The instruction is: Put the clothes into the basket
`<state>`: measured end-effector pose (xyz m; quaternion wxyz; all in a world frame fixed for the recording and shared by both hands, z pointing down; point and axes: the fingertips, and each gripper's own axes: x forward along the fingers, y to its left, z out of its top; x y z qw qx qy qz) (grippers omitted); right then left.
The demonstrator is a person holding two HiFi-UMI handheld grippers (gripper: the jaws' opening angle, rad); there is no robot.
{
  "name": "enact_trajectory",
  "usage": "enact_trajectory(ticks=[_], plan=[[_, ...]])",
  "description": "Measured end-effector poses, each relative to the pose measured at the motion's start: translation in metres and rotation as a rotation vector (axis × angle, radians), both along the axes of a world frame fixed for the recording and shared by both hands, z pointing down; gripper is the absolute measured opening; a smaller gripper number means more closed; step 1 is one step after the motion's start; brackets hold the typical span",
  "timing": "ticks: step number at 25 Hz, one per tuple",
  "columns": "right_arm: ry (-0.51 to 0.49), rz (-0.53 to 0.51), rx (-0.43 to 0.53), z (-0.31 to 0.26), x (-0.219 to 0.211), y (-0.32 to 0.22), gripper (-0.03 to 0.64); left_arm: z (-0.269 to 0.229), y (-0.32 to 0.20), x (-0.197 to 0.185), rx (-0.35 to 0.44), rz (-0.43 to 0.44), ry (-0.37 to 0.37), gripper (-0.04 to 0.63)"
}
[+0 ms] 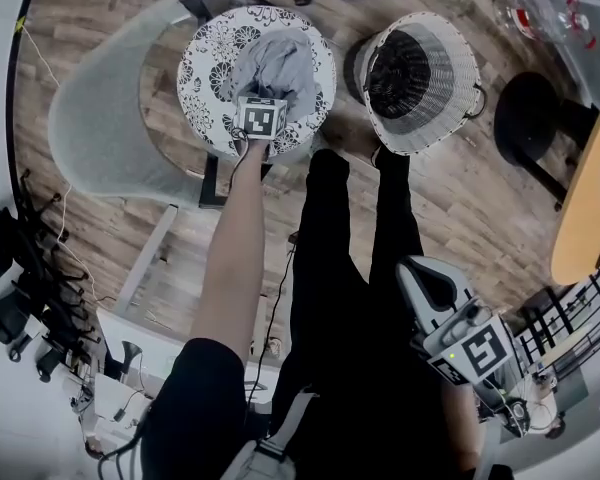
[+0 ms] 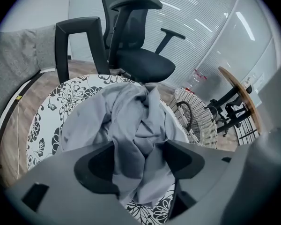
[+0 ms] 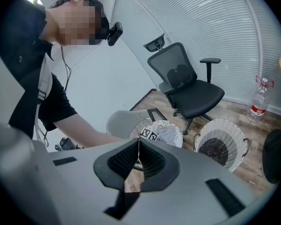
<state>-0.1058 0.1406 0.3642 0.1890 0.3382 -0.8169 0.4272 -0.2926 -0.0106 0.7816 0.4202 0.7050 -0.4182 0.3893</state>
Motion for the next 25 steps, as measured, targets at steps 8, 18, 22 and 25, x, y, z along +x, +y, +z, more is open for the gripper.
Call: enact_trajectory(ticks=[8,18,22,25], plan=[[-0.004,0.003,0.010,-0.004,0.000,0.000,0.017,0.014,0.008,0.005,-0.029,0.006,0.038,0.169],[-0.007,0.015,0.027,-0.009,0.003,-0.001,0.017,0.001,0.009,0.006,-0.068,-0.035,0.037,0.060],[-0.013,0.014,0.044,-0.015,0.002,-0.004,0.017,-0.006,0.011,0.008,-0.070,-0.036,0.046,0.057],[-0.014,0.014,0.062,-0.020,0.000,-0.006,0.017,-0.019,0.011,0.007,-0.061,-0.024,0.038,0.057]])
